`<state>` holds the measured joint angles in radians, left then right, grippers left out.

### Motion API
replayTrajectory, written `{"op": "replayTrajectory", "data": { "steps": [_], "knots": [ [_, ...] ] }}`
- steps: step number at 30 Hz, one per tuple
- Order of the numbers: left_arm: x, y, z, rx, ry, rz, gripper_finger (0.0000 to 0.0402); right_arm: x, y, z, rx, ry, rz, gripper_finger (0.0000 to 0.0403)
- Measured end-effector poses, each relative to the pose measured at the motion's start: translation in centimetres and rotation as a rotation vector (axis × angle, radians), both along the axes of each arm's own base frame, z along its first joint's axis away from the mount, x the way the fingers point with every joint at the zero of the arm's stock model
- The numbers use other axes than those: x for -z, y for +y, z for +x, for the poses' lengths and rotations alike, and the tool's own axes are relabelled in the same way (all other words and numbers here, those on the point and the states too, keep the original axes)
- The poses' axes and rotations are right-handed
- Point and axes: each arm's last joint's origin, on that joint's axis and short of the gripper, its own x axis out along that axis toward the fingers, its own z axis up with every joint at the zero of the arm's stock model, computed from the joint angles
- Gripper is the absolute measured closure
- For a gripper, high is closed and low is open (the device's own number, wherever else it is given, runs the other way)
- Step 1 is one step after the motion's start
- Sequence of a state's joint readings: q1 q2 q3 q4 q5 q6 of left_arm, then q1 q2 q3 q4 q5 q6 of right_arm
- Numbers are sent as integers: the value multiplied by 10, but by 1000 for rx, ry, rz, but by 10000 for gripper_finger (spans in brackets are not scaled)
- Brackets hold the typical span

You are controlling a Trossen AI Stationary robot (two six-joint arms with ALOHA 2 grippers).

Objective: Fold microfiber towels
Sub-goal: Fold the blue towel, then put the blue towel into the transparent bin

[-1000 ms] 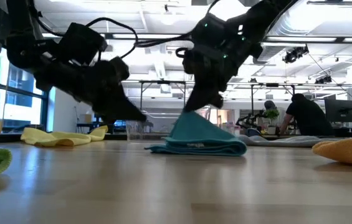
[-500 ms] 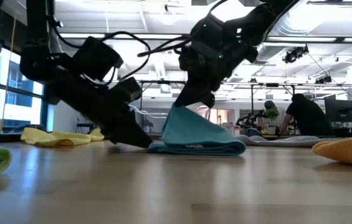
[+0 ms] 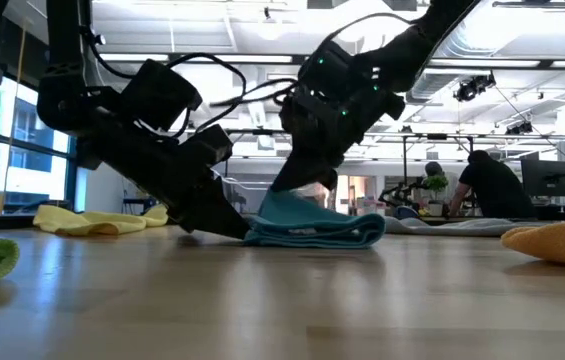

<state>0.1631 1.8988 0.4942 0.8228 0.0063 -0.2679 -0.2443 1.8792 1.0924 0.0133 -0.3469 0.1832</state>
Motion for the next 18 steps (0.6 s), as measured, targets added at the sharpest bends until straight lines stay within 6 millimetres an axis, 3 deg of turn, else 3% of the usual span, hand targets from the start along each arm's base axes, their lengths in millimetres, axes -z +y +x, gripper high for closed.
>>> {"op": "replayTrajectory", "data": {
  "steps": [5, 12, 18],
  "knots": [
    [0, 0, 0, -10, -2, -14, 401, 0, -5, 0, 14, -10, -14, 374],
    [-10, 5, -7, -15, 9, -58, 370, -4, -12, -3, 63, -6, -35, 262],
    [-31, 16, -22, -11, 6, -136, 318, -43, -20, -29, 108, 26, -30, 204]
  ]
}}
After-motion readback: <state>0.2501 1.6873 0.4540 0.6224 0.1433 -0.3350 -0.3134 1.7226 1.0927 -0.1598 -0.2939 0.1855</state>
